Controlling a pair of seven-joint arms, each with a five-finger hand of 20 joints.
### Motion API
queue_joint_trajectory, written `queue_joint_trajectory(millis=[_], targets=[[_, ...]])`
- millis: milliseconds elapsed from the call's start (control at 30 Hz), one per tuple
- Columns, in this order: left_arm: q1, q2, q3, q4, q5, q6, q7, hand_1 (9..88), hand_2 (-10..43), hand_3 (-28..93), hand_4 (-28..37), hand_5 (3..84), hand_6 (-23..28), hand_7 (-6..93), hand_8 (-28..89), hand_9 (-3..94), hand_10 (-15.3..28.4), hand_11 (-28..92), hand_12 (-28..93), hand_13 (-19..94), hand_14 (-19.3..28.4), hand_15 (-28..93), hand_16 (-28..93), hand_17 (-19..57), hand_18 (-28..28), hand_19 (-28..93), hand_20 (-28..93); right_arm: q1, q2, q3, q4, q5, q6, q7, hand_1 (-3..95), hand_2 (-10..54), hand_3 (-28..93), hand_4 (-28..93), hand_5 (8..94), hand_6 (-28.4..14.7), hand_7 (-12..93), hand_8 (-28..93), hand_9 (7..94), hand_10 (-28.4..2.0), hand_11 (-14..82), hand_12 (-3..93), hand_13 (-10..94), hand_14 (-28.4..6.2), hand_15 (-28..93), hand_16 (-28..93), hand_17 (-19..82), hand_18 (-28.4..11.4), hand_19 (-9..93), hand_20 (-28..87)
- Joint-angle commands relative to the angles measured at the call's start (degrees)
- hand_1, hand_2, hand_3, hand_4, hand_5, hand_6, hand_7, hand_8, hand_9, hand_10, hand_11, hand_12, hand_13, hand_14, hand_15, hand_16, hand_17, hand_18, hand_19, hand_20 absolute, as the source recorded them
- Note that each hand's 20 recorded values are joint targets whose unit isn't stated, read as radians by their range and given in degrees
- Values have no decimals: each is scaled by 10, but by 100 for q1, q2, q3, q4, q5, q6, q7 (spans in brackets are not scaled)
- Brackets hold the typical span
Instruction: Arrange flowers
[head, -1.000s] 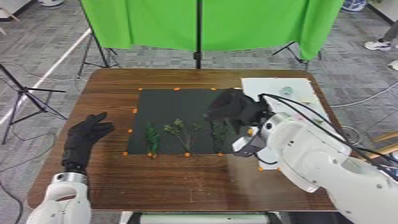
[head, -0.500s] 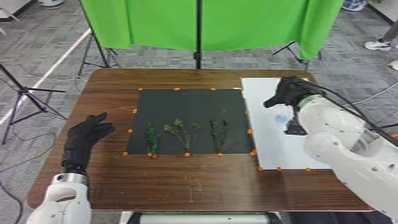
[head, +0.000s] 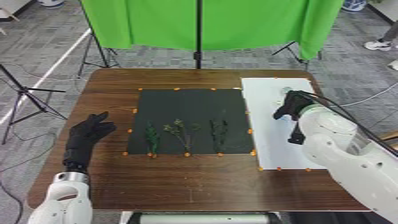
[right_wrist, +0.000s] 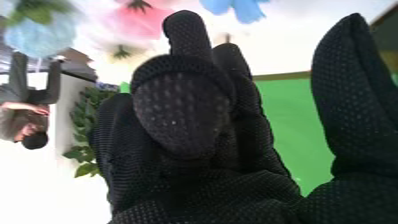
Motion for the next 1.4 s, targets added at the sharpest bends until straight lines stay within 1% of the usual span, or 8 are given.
queue_joint_trajectory(millis=[33,267,633,800,1000,1200,1300,1400], targets=[[-43,-62,57,105,21,-124,-33,290,137,585,-228,534,95,68,-50,545,183,234,107,451,217,283,-47,128,190,360,161,-312,-83,54,185,101,658,46,383,-95,617,-131,574,-45,116,-63,763,-159,144,181,937,-38,551,286,635,-158,932,508],[-56,-78,51,127,20,-143,-29,290,137,585,-228,534,96,68,-50,545,183,234,107,451,217,283,-47,128,189,360,160,-530,-112,-135,242,-65,1636,-50,443,-95,643,-159,598,-34,146,-72,799,-131,167,179,937,-16,610,256,659,-145,932,546],[-51,-142,26,136,15,-127,2,289,138,584,-227,534,96,68,-50,545,184,233,107,451,217,283,-47,128,189,360,160,-701,-148,-264,290,-150,1821,-17,501,-95,616,-181,621,7,178,-91,832,-108,141,234,937,-5,645,229,675,-142,932,576],[-49,-139,14,138,15,-120,-6,290,137,584,-227,534,95,68,-50,546,184,233,108,451,218,283,-47,128,189,360,160,-729,-74,-431,344,-404,2578,-52,619,-95,517,-154,734,14,214,57,903,-87,59,321,937,2,674,215,688,-142,932,596],[3,-144,-14,109,14,-89,7,290,138,584,-227,534,96,68,-50,546,183,233,107,451,217,283,-47,128,189,359,160,-823,66,-439,267,-567,3131,-80,670,-95,526,-164,781,13,270,71,932,-79,74,364,937,11,705,217,692,-144,932,645],[113,-113,-81,55,-33,92,114,290,137,585,-226,535,96,68,-50,546,184,234,108,451,217,284,-47,128,189,359,160,-672,191,-218,-218,-732,3480,-268,681,-95,530,-157,781,8,295,68,933,-81,84,391,937,15,709,227,691,-145,932,656],[180,-72,-118,35,-92,249,202,290,137,585,-227,535,94,70,-50,548,183,235,108,452,217,284,-47,129,189,359,160,-182,179,-315,-483,-724,3489,-556,682,-95,528,-154,780,7,300,67,933,-82,83,398,937,15,706,233,689,-143,932,661],[260,-35,-168,25,-178,286,255,291,137,585,-228,537,94,71,-51,550,182,237,108,455,218,285,-47,131,188,359,160,540,65,-719,-606,-572,3391,-955,683,-95,527,-151,780,6,301,65,932,-83,81,400,937,16,704,237,689,-140,932,663]])
